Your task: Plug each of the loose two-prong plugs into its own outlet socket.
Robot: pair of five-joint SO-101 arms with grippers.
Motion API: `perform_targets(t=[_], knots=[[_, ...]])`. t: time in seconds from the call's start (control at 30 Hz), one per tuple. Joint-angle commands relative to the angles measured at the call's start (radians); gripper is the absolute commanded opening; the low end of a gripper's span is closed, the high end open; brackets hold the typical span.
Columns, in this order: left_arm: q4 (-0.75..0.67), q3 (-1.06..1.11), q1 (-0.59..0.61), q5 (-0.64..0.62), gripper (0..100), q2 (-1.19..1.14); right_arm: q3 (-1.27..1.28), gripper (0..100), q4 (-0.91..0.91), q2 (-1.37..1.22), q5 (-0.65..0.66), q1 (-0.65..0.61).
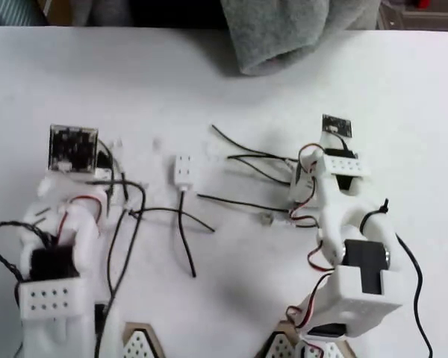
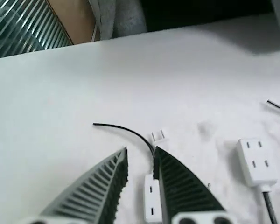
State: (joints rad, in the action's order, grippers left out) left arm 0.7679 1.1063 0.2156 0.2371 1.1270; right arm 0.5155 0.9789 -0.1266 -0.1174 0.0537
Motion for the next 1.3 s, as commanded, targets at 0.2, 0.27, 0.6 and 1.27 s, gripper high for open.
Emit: perform_targets(t=[0.2, 0.27, 0.6, 1.27], knots=[[0.005, -0.261, 0.019, 0.086, 11, -0.489, 0.002, 45.1, -0.021, 0.012, 0.009, -0.018], [0.005, -0.328, 0.001, 0.086, 11, -0.625, 0.002, 45.1, -0.021, 0.012, 0.009, -0.018], [0.127, -0.664, -0.093, 0.112, 11, -1.19, 0.002, 45.1, -0.022, 0.012, 0.009, -0.019], [0.41, -0.867, -0.153, 0.141, 17, -1.388, 0.0, 45.1, -0.036, 0.012, 0.009, -0.038]])
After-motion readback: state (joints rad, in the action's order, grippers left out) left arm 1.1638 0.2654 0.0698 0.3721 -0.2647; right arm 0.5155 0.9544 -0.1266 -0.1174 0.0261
